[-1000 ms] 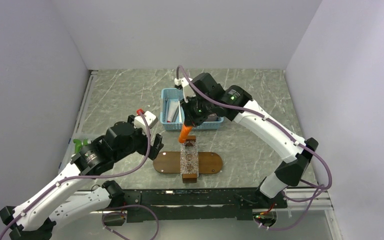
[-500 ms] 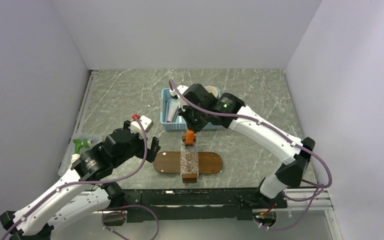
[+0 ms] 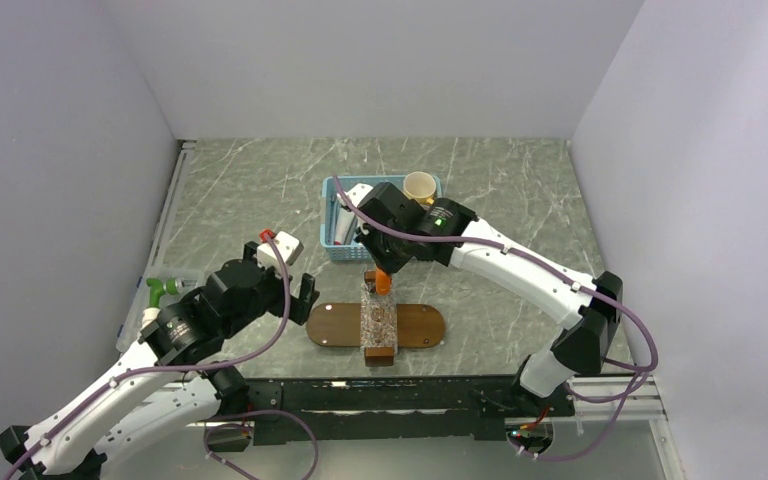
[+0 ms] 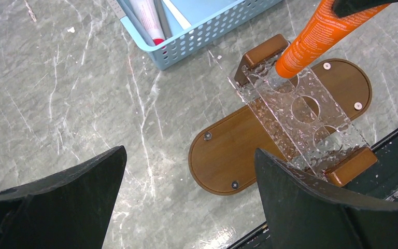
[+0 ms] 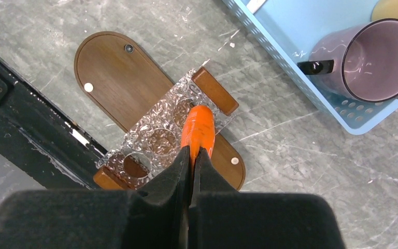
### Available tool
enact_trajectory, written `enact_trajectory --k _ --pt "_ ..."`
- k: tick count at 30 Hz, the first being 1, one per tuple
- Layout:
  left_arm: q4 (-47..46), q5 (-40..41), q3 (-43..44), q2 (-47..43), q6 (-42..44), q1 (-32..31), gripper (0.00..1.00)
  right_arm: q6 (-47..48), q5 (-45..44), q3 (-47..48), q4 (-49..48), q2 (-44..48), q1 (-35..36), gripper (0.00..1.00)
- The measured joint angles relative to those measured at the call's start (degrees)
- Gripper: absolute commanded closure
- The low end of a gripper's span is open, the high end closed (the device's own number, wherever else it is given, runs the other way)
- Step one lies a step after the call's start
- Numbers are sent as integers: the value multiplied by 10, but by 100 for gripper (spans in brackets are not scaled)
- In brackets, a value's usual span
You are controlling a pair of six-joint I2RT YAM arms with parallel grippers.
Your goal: Prepare toiletry sets of a toothbrush and toothpaste on the tray
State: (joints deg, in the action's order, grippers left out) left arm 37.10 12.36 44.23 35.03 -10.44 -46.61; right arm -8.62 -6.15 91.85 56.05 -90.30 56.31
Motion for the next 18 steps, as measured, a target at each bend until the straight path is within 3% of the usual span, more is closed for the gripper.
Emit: enact_trajectory --k 18 --pt "0 0 0 4 0 0 1 -7 1 -6 -21 0 10 100"
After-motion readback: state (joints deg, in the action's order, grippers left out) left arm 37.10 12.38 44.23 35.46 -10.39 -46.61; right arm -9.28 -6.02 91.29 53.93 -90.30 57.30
